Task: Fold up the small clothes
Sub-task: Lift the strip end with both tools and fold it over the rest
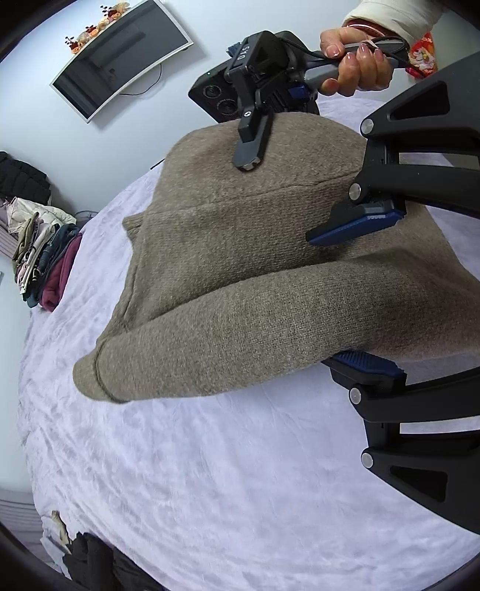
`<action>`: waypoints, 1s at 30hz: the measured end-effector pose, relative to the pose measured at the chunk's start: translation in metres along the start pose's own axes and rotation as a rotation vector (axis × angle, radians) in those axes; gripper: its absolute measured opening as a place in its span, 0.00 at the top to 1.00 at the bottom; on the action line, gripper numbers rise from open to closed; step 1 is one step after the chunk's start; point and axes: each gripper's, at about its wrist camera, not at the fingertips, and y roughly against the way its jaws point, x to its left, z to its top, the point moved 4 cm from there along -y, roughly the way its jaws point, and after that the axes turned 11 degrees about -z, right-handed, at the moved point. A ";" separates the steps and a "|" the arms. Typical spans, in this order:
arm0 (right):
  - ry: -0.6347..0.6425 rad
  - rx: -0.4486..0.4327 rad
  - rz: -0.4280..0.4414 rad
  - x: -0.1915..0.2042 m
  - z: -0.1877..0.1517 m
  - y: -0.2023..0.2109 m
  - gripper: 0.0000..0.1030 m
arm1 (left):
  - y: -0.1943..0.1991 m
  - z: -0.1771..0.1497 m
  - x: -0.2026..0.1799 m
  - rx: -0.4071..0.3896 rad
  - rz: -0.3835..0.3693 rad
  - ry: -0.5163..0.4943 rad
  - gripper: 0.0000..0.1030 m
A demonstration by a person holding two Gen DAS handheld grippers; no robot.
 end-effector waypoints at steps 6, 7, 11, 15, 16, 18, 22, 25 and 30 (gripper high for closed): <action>-0.001 0.068 0.016 0.007 -0.047 -0.037 0.60 | 0.034 -0.042 0.015 0.048 0.055 0.005 0.47; 0.009 0.079 0.005 0.006 -0.051 -0.045 0.60 | 0.035 -0.051 0.018 0.060 0.076 0.006 0.47; 0.044 0.111 -0.082 -0.007 -0.058 -0.080 0.60 | 0.021 -0.091 0.042 0.123 0.164 0.013 0.47; 0.061 0.098 -0.244 -0.030 -0.044 -0.103 0.60 | 0.009 -0.118 0.076 0.149 0.284 0.007 0.47; 0.067 0.074 -0.311 -0.034 -0.038 -0.102 0.60 | 0.012 -0.121 0.085 0.143 0.298 0.019 0.47; 0.126 0.021 -0.511 -0.039 -0.028 -0.090 0.56 | 0.024 -0.121 0.098 0.120 0.284 0.070 0.45; 0.171 0.002 -0.543 -0.034 -0.030 -0.068 0.39 | 0.033 -0.110 0.112 0.084 0.306 0.115 0.45; 0.182 0.033 -0.537 -0.039 -0.034 -0.068 0.35 | 0.029 -0.106 0.124 0.084 0.230 0.164 0.33; 0.158 0.181 -0.461 -0.072 -0.053 -0.101 0.35 | -0.011 -0.106 0.130 0.128 0.089 0.233 0.16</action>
